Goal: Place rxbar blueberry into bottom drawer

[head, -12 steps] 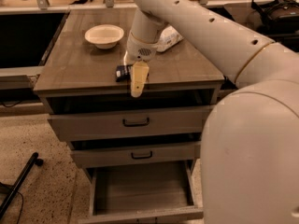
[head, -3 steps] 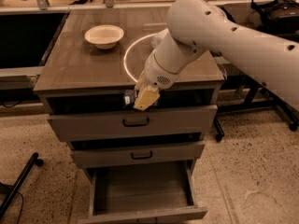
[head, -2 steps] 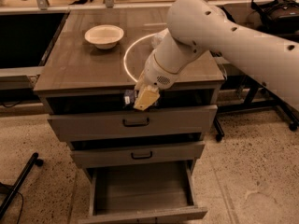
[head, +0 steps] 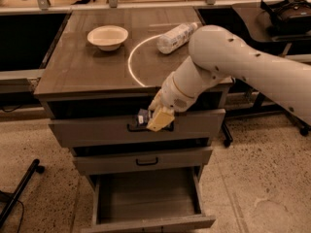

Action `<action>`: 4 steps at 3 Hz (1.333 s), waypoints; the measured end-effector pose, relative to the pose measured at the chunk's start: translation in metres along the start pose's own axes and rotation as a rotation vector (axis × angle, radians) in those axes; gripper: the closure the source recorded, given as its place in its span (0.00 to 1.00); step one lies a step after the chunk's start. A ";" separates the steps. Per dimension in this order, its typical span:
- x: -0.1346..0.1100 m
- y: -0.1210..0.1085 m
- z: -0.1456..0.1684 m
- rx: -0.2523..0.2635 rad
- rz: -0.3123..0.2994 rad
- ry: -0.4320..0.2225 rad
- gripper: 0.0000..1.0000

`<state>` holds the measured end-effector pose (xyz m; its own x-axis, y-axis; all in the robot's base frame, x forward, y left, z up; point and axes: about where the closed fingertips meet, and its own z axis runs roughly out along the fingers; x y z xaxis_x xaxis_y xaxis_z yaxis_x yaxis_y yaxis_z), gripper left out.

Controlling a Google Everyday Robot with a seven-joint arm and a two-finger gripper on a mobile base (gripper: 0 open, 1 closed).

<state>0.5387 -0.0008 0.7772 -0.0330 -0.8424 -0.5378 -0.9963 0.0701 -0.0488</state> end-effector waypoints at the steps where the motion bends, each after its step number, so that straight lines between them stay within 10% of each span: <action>1: 0.022 0.012 0.007 0.013 0.043 -0.036 1.00; 4: 0.075 0.037 0.057 0.015 0.193 -0.138 1.00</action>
Offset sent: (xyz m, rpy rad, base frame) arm -0.0331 -0.0500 -0.0821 0.1005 0.0440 -0.1854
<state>0.5040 -0.0312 0.6875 -0.2105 -0.7314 -0.6486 -0.9714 0.2313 0.0544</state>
